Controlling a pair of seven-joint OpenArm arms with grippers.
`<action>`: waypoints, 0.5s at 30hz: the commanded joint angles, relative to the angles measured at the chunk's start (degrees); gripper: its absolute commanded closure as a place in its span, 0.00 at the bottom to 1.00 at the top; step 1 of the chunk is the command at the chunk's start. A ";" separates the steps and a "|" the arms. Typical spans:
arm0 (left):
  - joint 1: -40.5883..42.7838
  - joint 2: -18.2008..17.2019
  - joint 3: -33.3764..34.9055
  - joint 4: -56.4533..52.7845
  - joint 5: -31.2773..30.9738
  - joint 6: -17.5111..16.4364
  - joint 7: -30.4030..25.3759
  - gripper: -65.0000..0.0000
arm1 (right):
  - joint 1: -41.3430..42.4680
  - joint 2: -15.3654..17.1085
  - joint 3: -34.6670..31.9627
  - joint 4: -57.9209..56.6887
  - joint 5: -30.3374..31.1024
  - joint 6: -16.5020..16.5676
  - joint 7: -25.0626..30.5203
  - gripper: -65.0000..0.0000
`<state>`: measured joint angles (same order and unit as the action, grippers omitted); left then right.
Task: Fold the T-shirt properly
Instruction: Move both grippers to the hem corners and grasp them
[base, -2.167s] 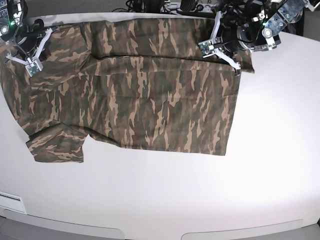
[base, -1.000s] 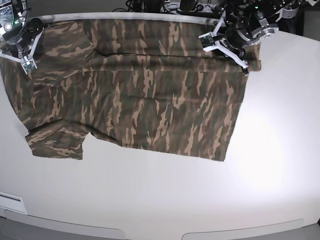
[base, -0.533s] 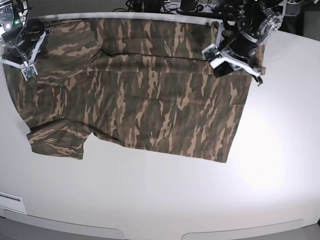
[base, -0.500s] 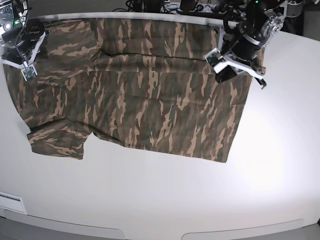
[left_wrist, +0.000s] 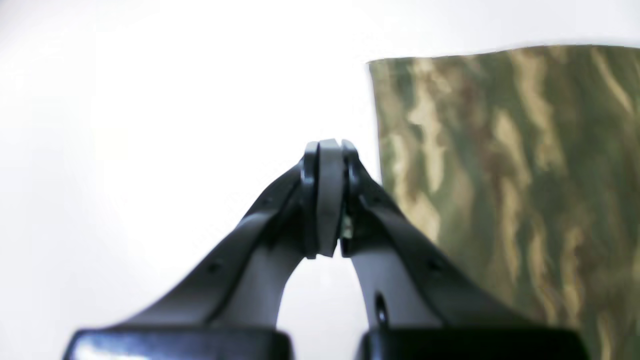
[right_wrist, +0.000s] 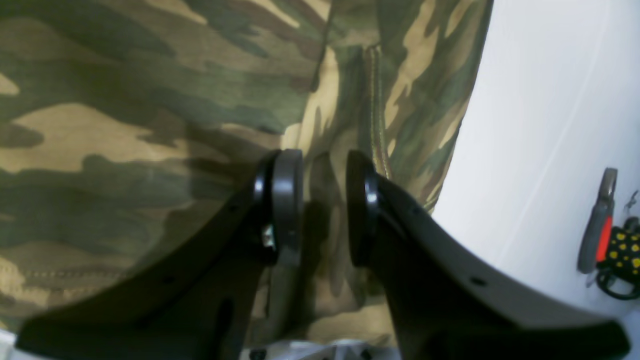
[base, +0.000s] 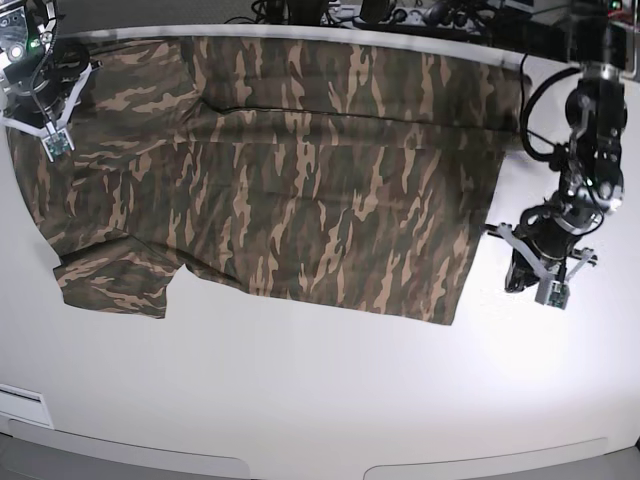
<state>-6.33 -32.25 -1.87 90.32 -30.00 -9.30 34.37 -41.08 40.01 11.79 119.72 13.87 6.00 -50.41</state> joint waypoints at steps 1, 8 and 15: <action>-3.52 -0.07 -0.46 -3.43 -2.84 -1.92 -1.40 1.00 | 0.09 0.66 0.59 0.94 -0.63 -0.24 0.72 0.72; -17.59 5.29 -0.44 -26.86 -11.08 -9.01 1.16 0.69 | 0.09 0.63 0.59 0.94 -0.66 -0.26 0.66 0.72; -24.94 10.67 0.83 -40.33 -10.78 -12.98 2.34 0.47 | -0.02 0.63 0.59 0.94 -0.63 -0.28 0.66 0.72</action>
<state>-29.89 -21.02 -0.95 49.41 -40.71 -22.17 36.84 -41.10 39.72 11.79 119.72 13.82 6.17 -50.39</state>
